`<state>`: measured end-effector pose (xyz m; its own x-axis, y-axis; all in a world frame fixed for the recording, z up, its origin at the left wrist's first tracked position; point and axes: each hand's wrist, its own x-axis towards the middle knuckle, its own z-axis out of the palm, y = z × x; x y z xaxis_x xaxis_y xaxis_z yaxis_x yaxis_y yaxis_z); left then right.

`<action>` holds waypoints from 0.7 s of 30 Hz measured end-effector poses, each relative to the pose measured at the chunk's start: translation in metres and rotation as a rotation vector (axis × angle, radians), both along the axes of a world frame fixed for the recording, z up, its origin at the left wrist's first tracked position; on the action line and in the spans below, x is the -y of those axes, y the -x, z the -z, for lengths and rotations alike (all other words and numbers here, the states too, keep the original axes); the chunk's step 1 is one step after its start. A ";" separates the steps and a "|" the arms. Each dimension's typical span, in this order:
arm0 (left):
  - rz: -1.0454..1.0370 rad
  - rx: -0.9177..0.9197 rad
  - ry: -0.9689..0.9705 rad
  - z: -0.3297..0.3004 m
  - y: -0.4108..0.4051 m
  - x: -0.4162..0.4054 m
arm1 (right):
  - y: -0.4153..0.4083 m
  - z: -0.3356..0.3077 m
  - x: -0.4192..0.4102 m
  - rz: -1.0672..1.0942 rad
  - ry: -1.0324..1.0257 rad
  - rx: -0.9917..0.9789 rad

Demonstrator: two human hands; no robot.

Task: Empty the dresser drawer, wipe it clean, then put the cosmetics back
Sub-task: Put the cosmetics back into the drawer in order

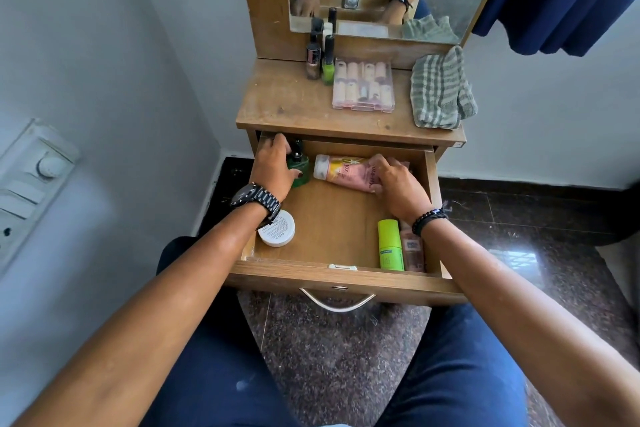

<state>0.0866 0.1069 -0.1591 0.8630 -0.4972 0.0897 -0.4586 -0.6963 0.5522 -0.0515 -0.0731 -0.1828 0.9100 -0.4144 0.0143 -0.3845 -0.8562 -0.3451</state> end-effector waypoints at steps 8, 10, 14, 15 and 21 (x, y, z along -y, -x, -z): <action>0.068 -0.101 -0.102 -0.034 -0.005 -0.005 | 0.000 -0.020 0.005 0.037 -0.145 0.214; 0.064 -0.085 -0.032 -0.052 -0.010 0.000 | -0.004 -0.033 0.008 0.069 -0.150 0.304; 0.140 -0.085 0.127 -0.080 -0.016 0.028 | -0.019 -0.056 0.015 0.144 -0.145 0.488; 0.160 -0.092 0.136 -0.083 -0.016 0.037 | -0.024 -0.061 0.017 0.177 -0.145 0.519; 0.208 -0.318 0.109 -0.086 -0.014 0.088 | -0.050 -0.077 0.025 0.329 -0.236 0.362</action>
<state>0.1005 0.0193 -0.0732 0.7383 -0.6664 -0.1044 -0.3773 -0.5363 0.7550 -0.0012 -0.0985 -0.1061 0.6857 -0.7066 0.1749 -0.4402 -0.5939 -0.6734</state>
